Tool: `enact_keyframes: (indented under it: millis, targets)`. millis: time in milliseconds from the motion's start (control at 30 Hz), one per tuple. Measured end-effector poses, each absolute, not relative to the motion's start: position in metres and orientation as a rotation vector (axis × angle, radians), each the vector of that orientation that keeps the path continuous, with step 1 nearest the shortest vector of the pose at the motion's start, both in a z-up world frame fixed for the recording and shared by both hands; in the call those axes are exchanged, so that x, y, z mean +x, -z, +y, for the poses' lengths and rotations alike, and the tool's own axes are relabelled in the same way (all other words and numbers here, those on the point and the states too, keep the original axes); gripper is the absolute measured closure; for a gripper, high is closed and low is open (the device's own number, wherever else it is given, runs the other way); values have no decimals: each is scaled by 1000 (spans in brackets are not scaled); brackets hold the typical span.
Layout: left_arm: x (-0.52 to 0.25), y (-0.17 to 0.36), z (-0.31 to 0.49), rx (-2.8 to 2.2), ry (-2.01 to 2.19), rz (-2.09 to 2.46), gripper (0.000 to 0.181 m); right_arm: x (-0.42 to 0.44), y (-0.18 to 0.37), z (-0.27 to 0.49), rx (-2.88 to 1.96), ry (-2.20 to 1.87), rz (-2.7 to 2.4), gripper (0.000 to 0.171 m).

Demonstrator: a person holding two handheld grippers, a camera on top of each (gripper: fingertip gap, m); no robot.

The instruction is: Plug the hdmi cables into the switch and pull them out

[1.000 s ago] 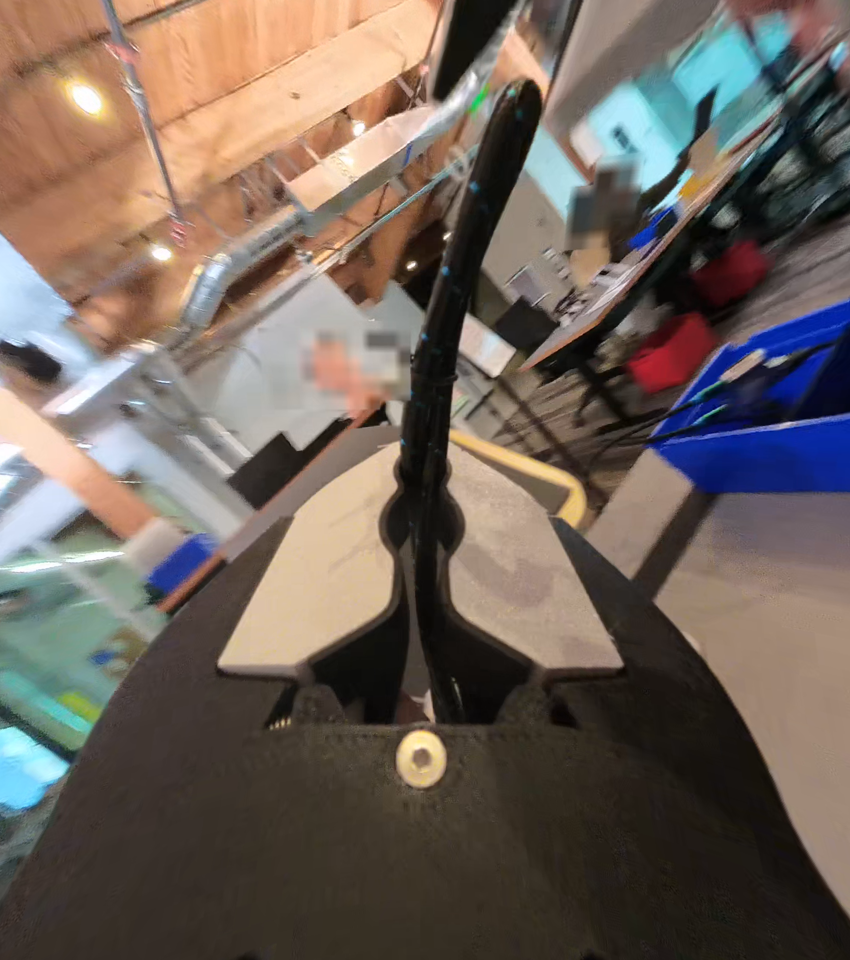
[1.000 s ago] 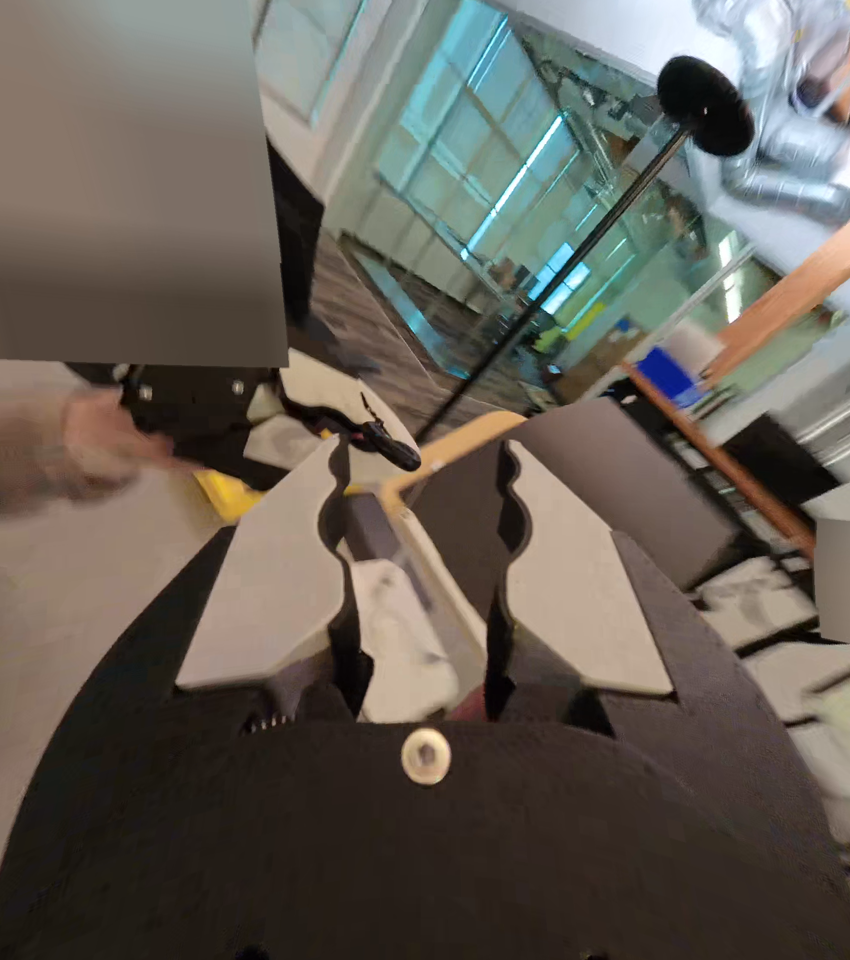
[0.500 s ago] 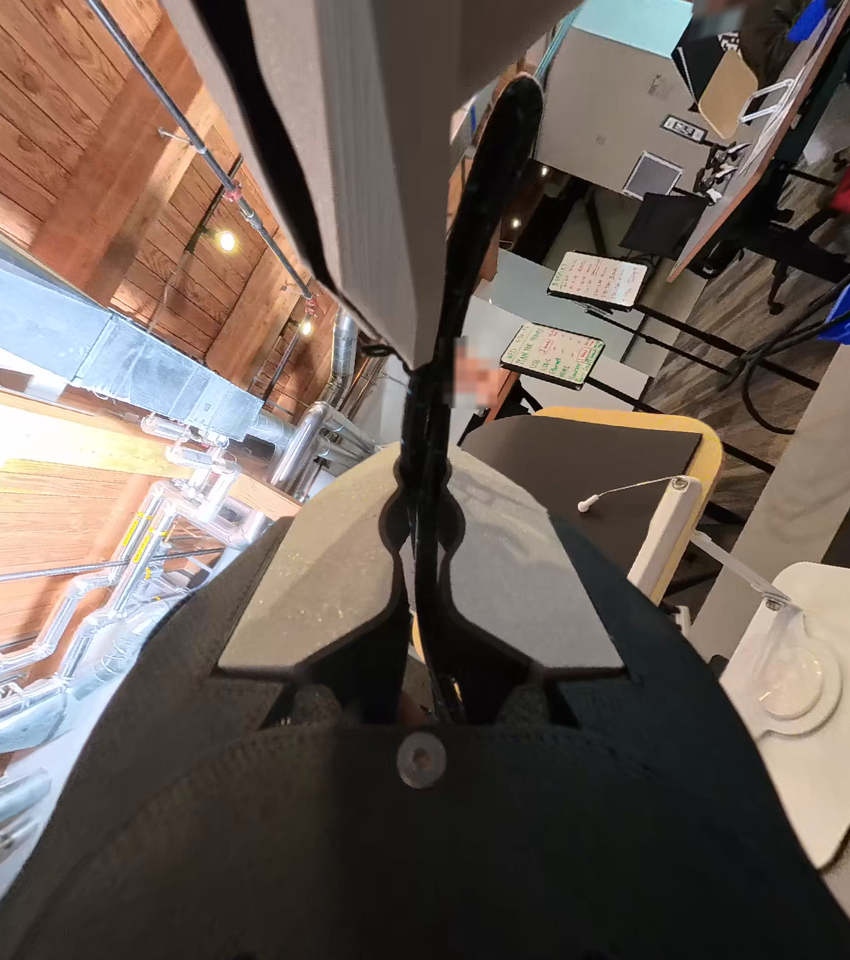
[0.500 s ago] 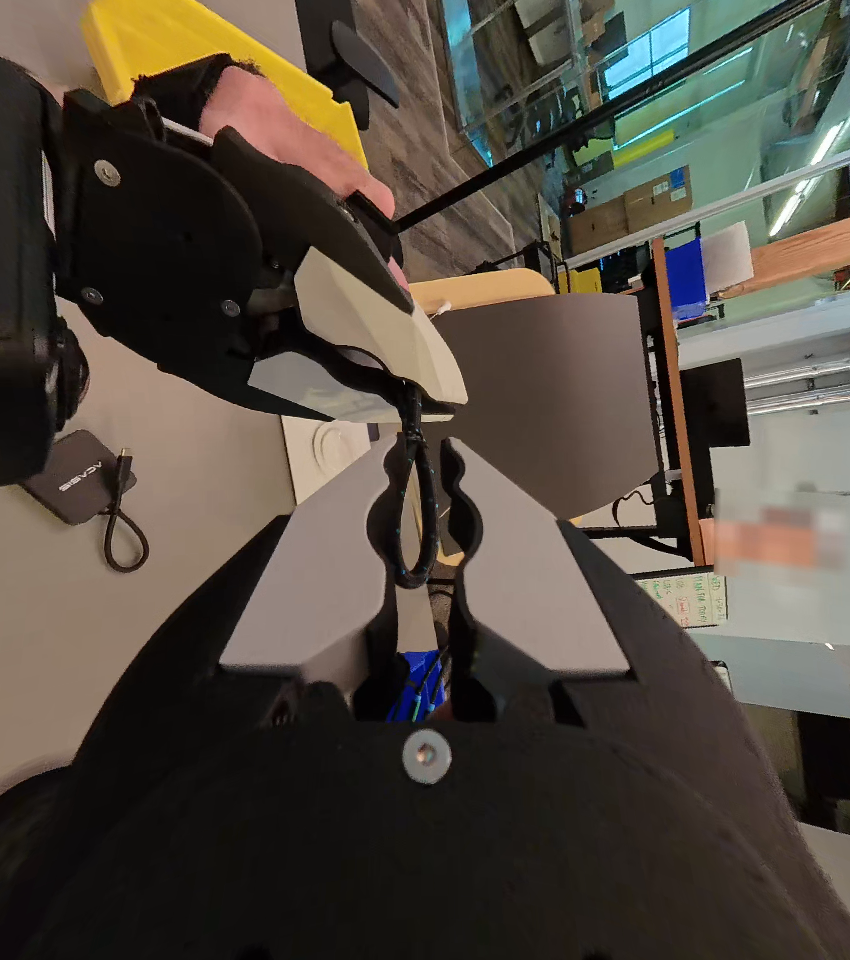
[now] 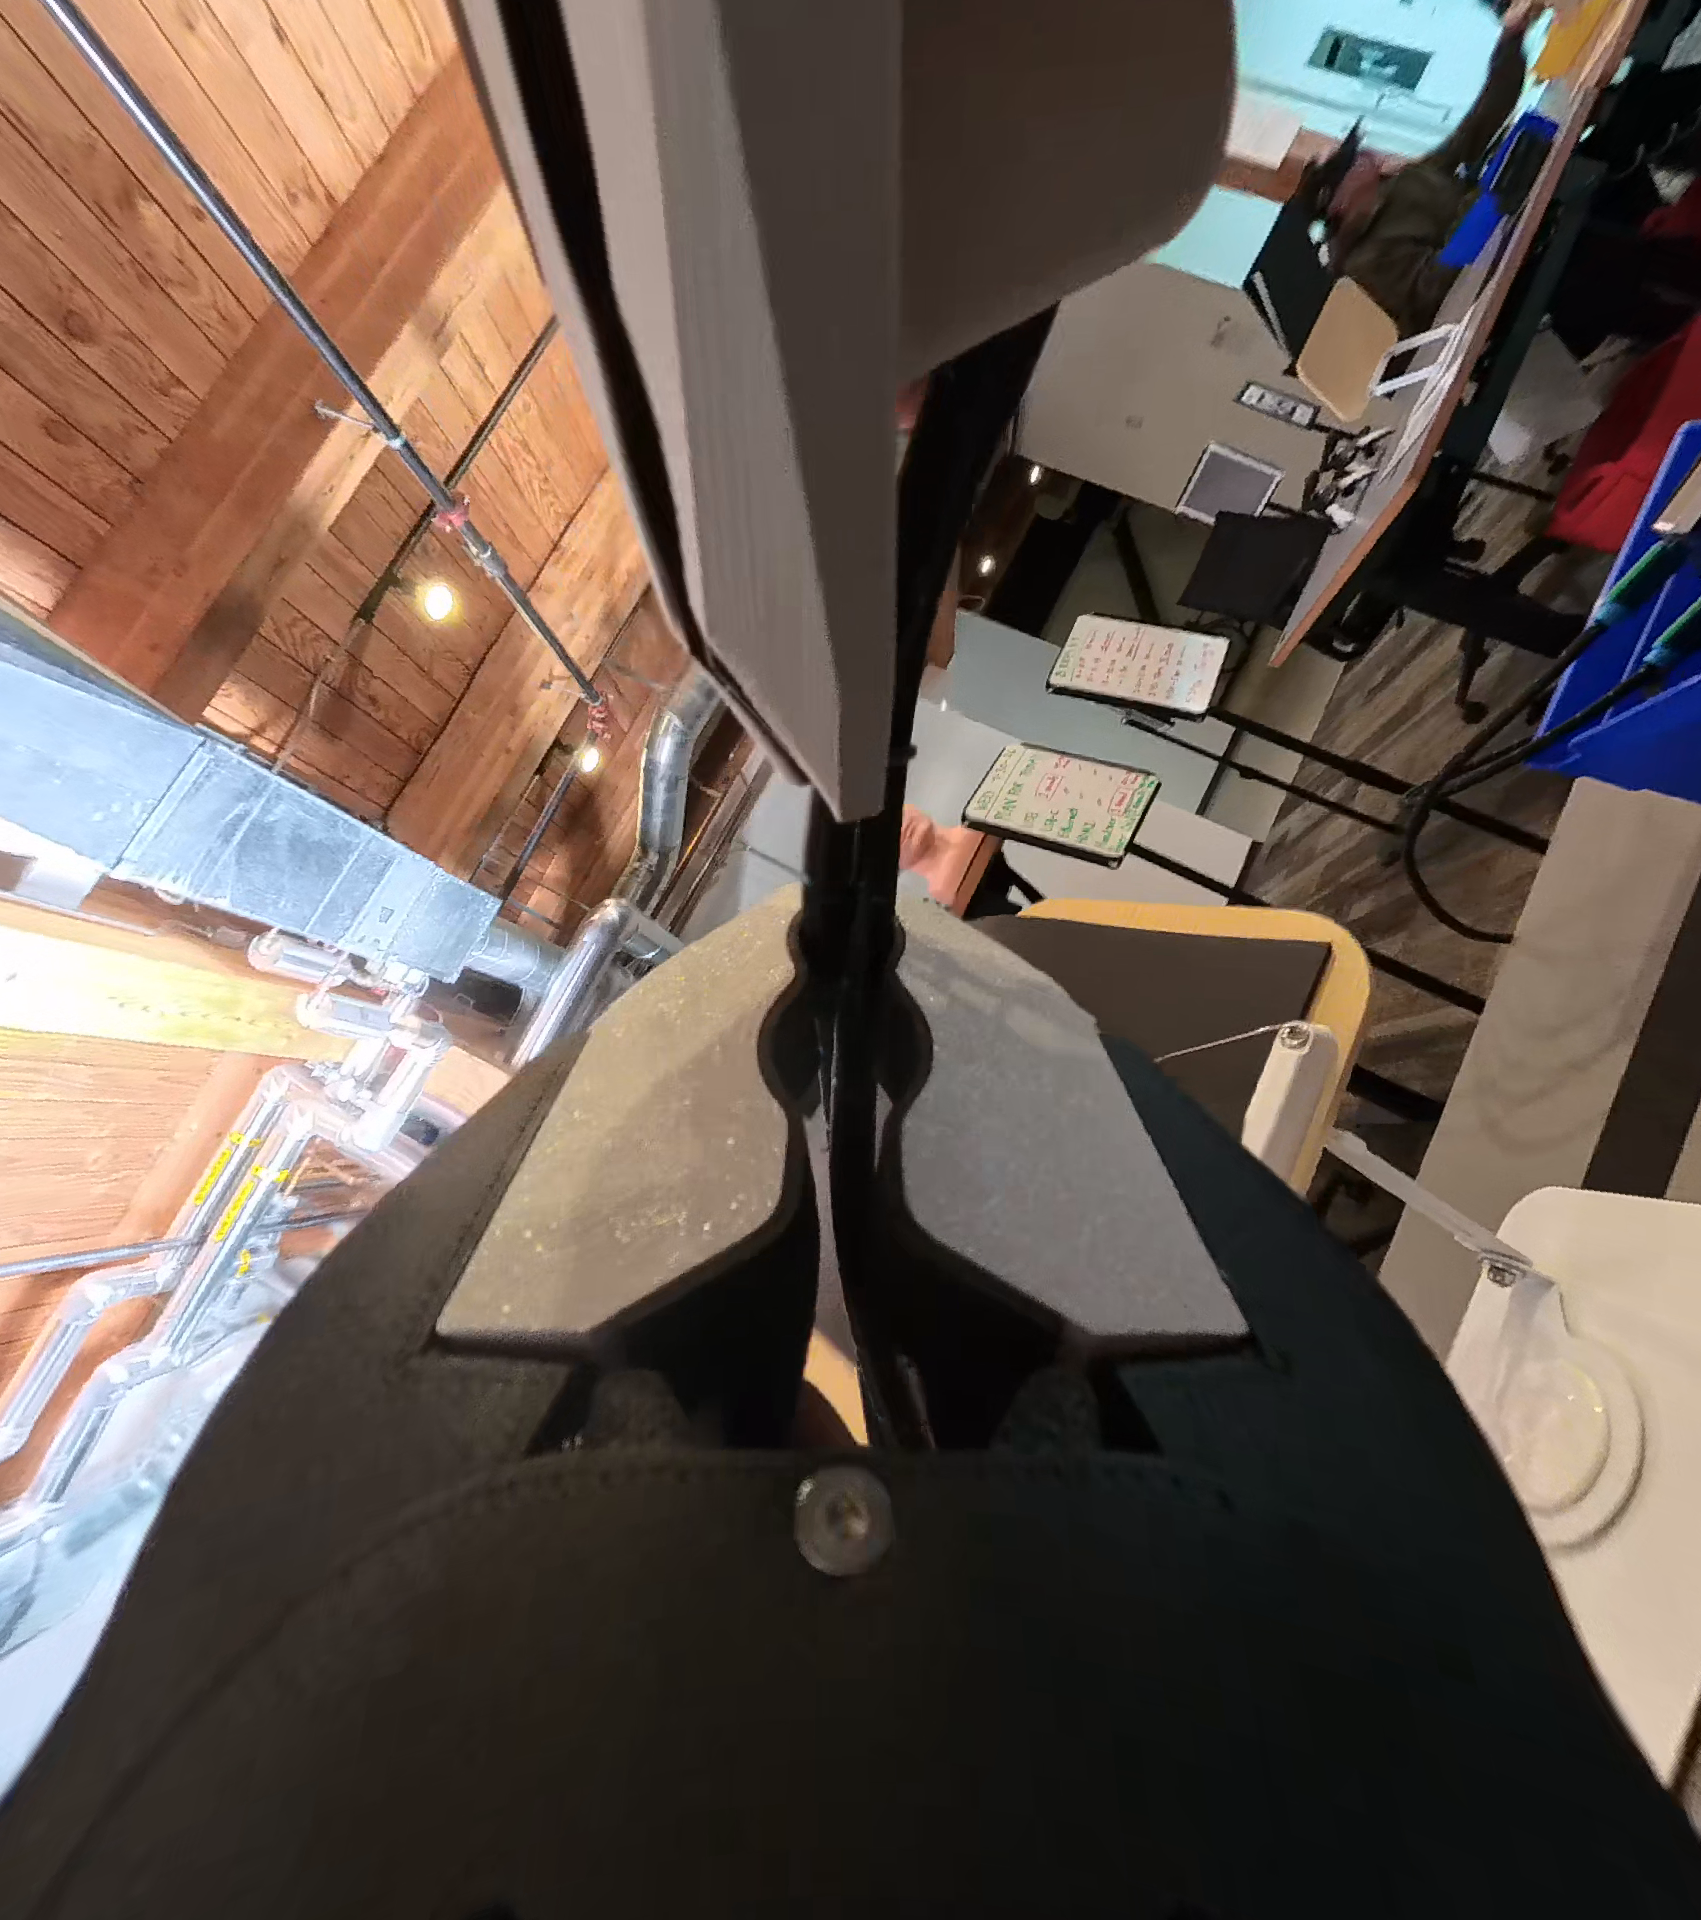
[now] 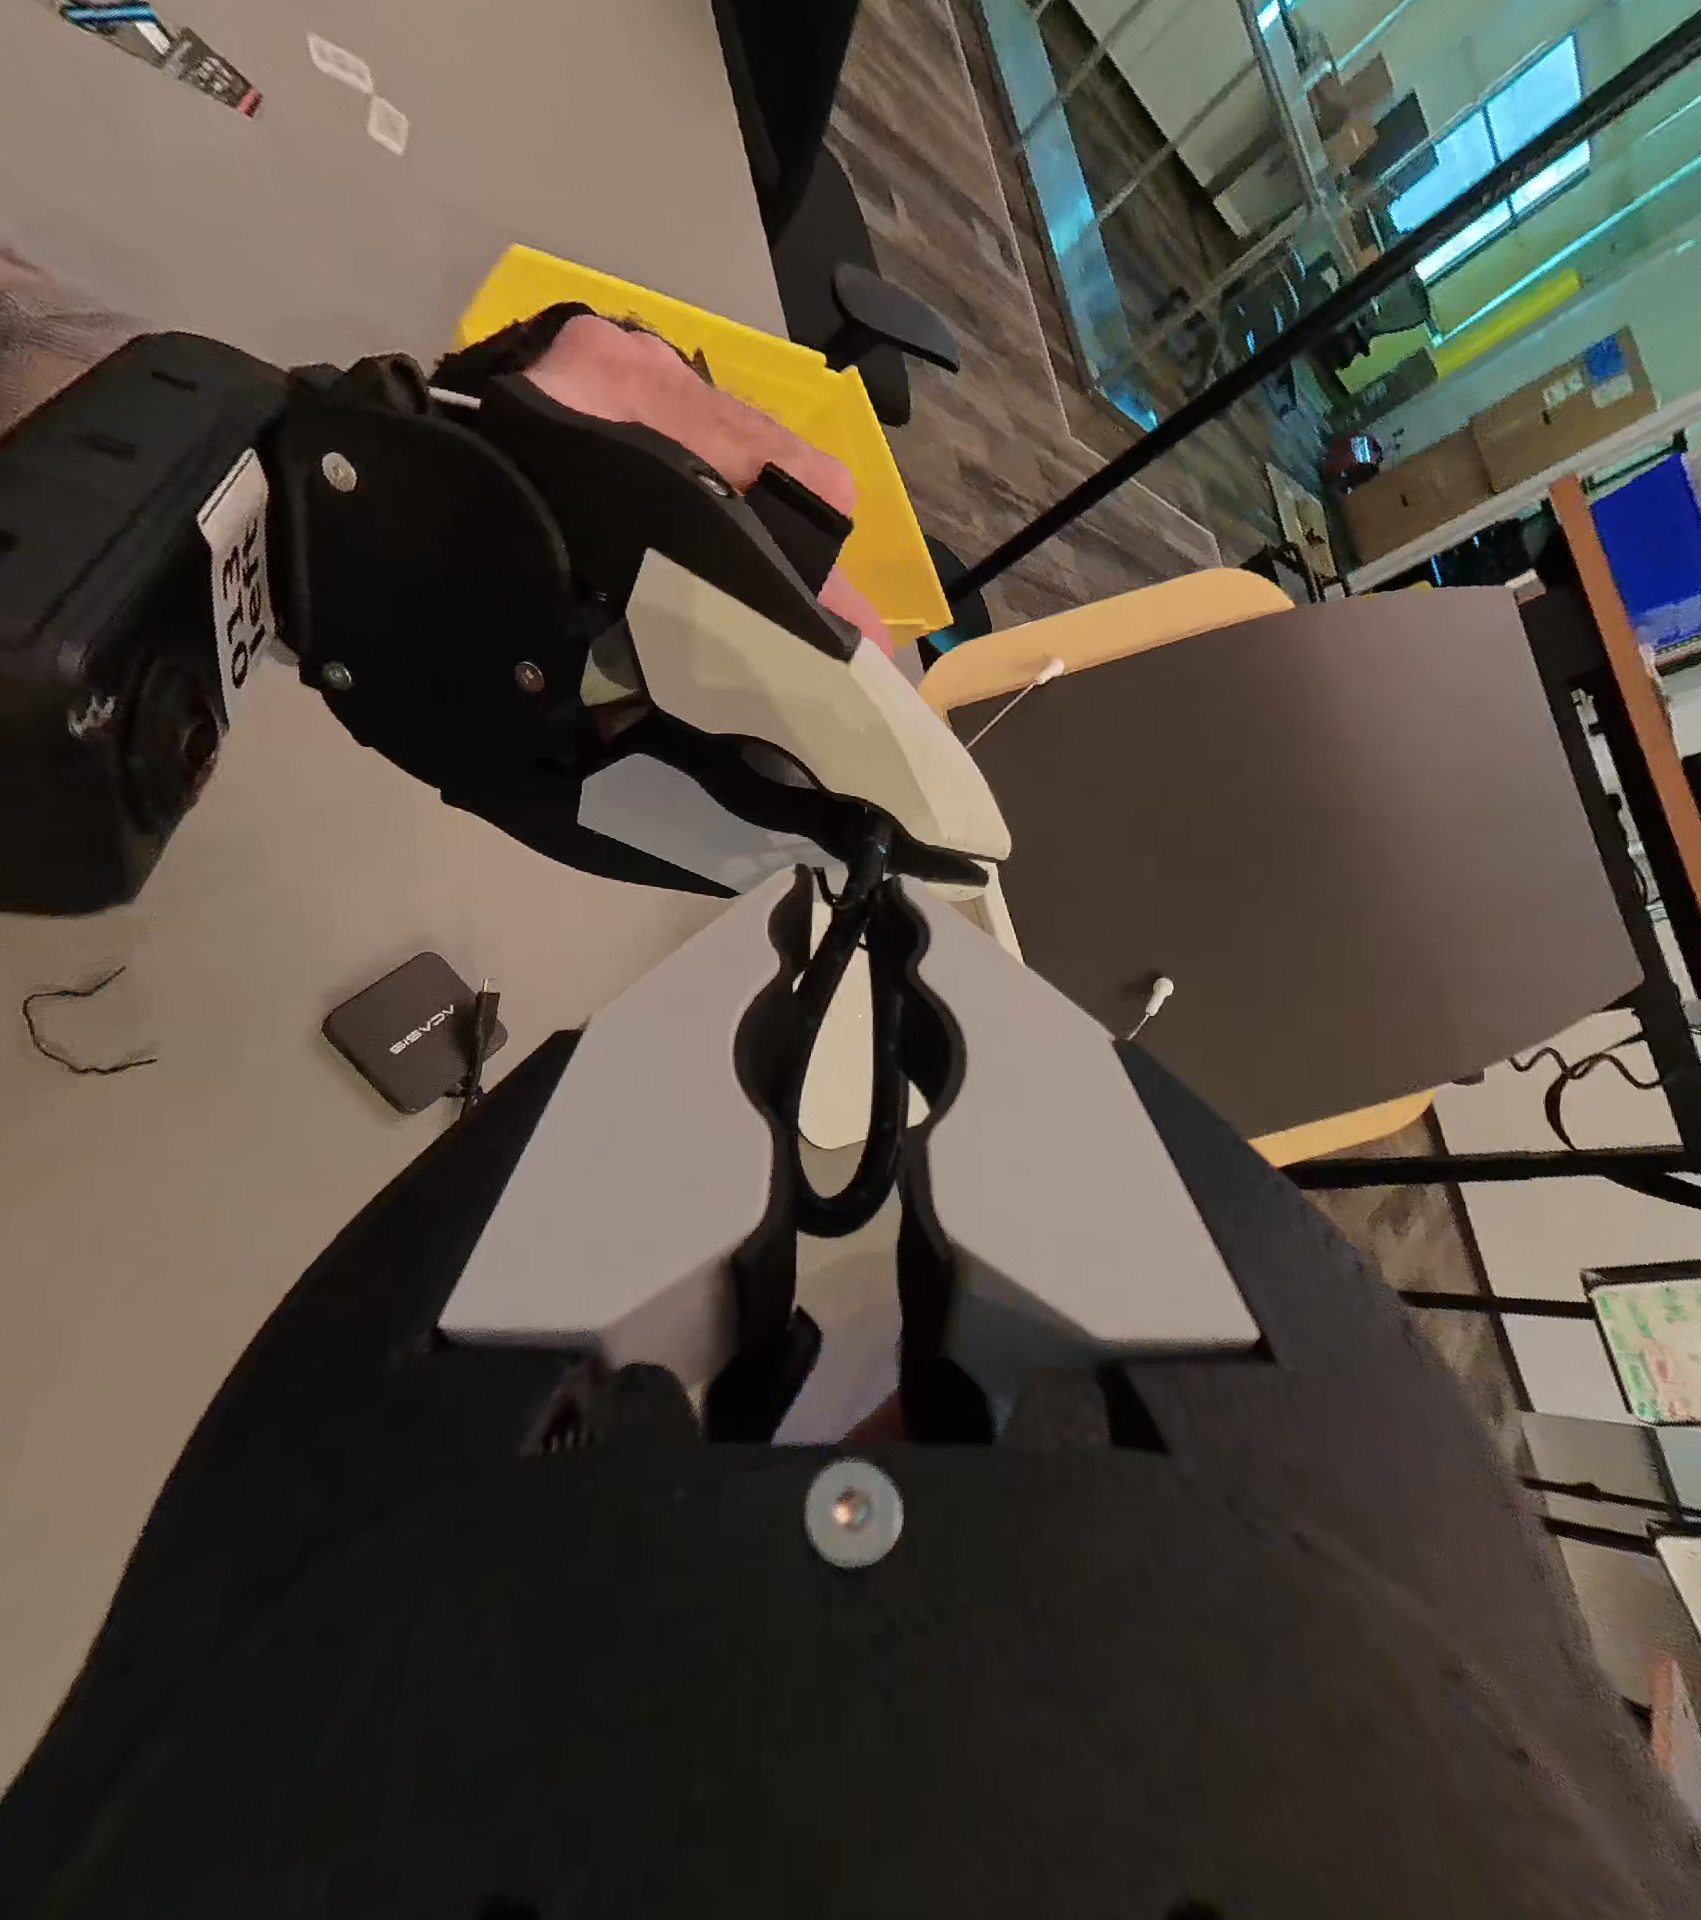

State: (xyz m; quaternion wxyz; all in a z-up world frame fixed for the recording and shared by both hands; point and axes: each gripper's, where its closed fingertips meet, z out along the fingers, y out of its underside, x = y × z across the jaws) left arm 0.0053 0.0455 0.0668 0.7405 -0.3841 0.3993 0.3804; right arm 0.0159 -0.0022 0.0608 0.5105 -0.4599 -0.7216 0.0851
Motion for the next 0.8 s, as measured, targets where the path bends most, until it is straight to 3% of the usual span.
enact_keyframes:
  millis: [267,533,800]
  targets:
    - [13,-64,38,-772,-814,924,176,22,-59,-15,-1165,-485,-1729,159]
    - [22,-58,34,-682,-872,971,176,31,-55,-20,-1301,-862,-1587,171]
    - [25,-47,42,-653,-929,954,178,42,-46,8,-1569,-1197,-993,171]
